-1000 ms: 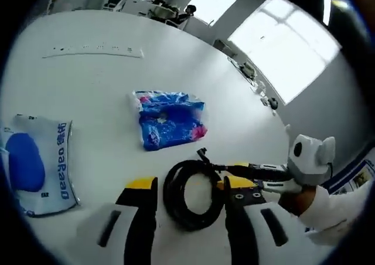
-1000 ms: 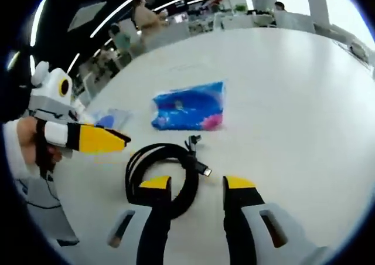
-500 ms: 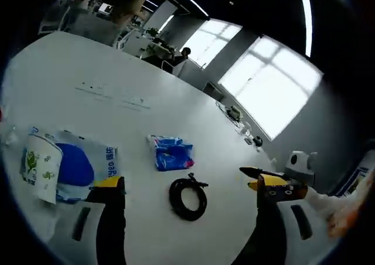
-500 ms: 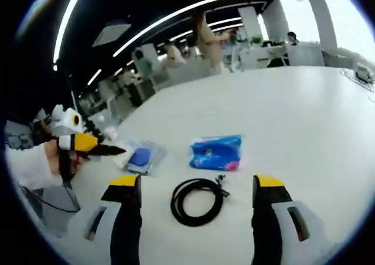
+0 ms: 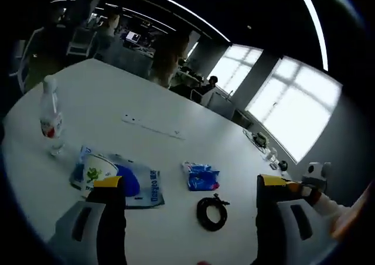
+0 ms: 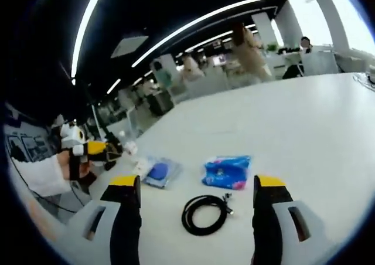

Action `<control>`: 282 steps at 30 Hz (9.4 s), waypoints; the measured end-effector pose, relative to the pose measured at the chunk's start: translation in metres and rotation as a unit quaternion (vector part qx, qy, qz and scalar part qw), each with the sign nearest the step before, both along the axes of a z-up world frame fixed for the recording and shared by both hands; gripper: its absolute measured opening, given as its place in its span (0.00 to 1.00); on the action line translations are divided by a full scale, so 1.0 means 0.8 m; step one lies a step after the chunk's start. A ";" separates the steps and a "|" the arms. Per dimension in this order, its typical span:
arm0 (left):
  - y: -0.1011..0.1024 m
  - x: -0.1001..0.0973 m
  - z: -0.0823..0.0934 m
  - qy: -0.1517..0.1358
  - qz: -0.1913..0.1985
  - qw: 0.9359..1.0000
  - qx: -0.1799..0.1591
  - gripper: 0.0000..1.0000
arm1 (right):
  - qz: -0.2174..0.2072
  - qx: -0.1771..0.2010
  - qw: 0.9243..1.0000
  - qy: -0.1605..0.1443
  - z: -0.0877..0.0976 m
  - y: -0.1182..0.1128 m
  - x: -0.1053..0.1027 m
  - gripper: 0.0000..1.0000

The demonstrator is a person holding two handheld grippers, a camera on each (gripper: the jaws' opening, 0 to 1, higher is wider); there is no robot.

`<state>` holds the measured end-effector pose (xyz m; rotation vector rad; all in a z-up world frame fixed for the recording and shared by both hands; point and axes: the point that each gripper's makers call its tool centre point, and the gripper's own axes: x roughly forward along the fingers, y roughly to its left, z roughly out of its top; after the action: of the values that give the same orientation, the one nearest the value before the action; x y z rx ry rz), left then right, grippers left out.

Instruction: Arrange the tabletop items into an orderly group along one side of the table until the central work area is clear of visible clutter.

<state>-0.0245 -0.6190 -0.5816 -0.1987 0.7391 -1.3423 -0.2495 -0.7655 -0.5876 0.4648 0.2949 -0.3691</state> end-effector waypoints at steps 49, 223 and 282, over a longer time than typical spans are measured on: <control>0.021 0.111 -0.170 -0.046 0.014 0.974 0.223 0.35 | 0.016 0.084 0.996 0.031 -0.043 0.040 0.052 0.65; 0.103 0.143 -0.149 -0.333 -0.206 0.871 0.296 0.00 | 0.259 -0.087 0.962 0.006 -0.017 0.131 0.109 0.29; 0.117 0.159 -0.102 -0.228 -0.032 0.947 0.222 1.00 | 0.223 0.017 0.974 0.031 -0.050 0.132 0.121 0.49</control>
<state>0.1031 -0.5251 -0.6633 0.4863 0.6333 -1.1851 -0.1527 -0.6597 -0.6273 0.4070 0.4545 0.0597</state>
